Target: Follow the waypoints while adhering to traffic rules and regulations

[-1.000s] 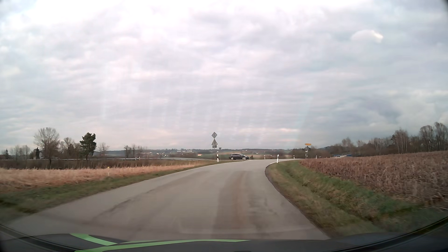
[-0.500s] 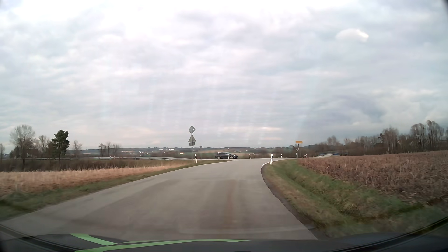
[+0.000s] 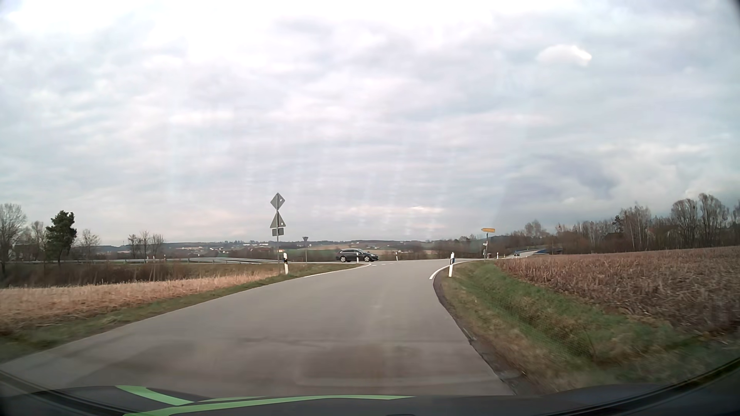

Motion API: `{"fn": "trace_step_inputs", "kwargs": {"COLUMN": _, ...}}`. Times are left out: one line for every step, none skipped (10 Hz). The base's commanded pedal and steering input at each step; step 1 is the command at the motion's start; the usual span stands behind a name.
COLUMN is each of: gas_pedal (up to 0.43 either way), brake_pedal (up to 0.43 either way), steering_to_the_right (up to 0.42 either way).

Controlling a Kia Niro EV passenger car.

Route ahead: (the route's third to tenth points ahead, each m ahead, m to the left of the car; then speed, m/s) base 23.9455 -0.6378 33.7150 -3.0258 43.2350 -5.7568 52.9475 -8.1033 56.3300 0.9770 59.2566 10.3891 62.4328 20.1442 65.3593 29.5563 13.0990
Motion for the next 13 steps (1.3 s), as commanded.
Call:
{"fn": "trace_step_inputs", "kwargs": {"gas_pedal": 0.0, "brake_pedal": 0.189, "steering_to_the_right": 0.026}}
{"fn": "trace_step_inputs", "kwargs": {"gas_pedal": 0.0, "brake_pedal": 0.195, "steering_to_the_right": 0.026}}
{"fn": "trace_step_inputs", "kwargs": {"gas_pedal": 0.0, "brake_pedal": 0.201, "steering_to_the_right": 0.026}}
{"fn": "trace_step_inputs", "kwargs": {"gas_pedal": 0.0, "brake_pedal": 0.207, "steering_to_the_right": 0.027}}
{"fn": "trace_step_inputs", "kwargs": {"gas_pedal": 0.0, "brake_pedal": 0.207, "steering_to_the_right": 0.027}}
{"fn": "trace_step_inputs", "kwargs": {"gas_pedal": 0.0, "brake_pedal": 0.22, "steering_to_the_right": 0.029}}
{"fn": "trace_step_inputs", "kwargs": {"gas_pedal": 0.0, "brake_pedal": 0.226, "steering_to_the_right": 0.032}}
{"fn": "trace_step_inputs", "kwargs": {"gas_pedal": 0.0, "brake_pedal": 0.226, "steering_to_the_right": 0.034}}
{"fn": "trace_step_inputs", "kwargs": {"gas_pedal": 0.0, "brake_pedal": 0.226, "steering_to_the_right": 0.035}}
{"fn": "trace_step_inputs", "kwargs": {"gas_pedal": 0.0, "brake_pedal": 0.226, "steering_to_the_right": 0.035}}
{"fn": "trace_step_inputs", "kwargs": {"gas_pedal": 0.0, "brake_pedal": 0.226, "steering_to_the_right": 0.036}}
{"fn": "trace_step_inputs", "kwargs": {"gas_pedal": 0.0, "brake_pedal": 0.232, "steering_to_the_right": 0.041}}
{"fn": "trace_step_inputs", "kwargs": {"gas_pedal": 0.0, "brake_pedal": 0.232, "steering_to_the_right": 0.047}}
